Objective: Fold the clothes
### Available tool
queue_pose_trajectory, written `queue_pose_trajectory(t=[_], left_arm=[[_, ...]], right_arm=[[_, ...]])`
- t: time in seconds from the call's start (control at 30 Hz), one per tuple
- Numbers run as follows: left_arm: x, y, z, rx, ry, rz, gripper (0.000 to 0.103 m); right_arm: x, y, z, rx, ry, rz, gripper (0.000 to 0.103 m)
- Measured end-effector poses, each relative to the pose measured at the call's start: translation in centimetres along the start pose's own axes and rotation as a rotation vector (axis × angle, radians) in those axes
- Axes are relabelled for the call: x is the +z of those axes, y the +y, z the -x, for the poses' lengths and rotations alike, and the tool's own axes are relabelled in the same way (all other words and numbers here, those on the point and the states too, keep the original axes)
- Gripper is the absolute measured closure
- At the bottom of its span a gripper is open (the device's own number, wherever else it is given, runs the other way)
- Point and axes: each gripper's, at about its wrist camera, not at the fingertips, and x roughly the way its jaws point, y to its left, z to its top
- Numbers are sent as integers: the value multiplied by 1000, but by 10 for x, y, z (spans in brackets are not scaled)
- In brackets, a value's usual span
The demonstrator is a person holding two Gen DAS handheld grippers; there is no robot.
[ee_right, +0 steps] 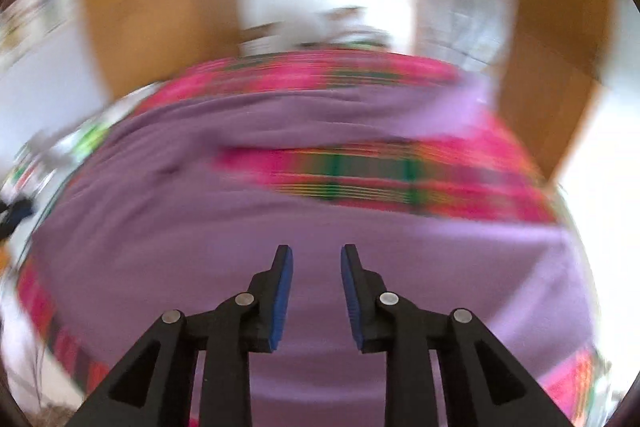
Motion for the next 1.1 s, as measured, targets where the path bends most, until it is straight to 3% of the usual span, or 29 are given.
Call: queue_pose_trajectory(t=[0.07, 0.27, 0.4, 0.5, 0.6, 0.63, 0.67, 0.7, 0.8, 1.1], left_arm=[[-5, -10, -10, -27, 31, -17, 76], [-29, -49, -52, -71, 171, -85, 76], [-40, -67, -71, -87, 230, -114, 76], [-44, -76, -82, -83, 261, -132, 76], [-46, -82, -89, -65, 276, -137, 76], [-46, -84, -91, -62, 279, -136, 76], [-46, -85, -92, -60, 277, -133, 76], [-46, -87, -92, -60, 276, -135, 76], [-47, -92, -97, -49, 283, -140, 76], [-46, -95, -104, -27, 294, -135, 76]], right_arm=[[-4, -42, 2, -102, -9, -84, 76], [-18, -131, 8, -276, -34, -277, 69], [-30, -186, 1, -319, 4, -433, 68], [-42, -214, -5, -278, 34, -512, 67], [-48, -223, -6, -226, 23, -536, 65], [-48, -223, -7, -215, 17, -528, 69], [-48, -222, -8, -200, 11, -520, 81], [-47, -220, -7, -198, 7, -508, 81], [-46, -209, -4, -240, -2, -452, 99], [-50, -195, 32, -318, -62, -412, 101]])
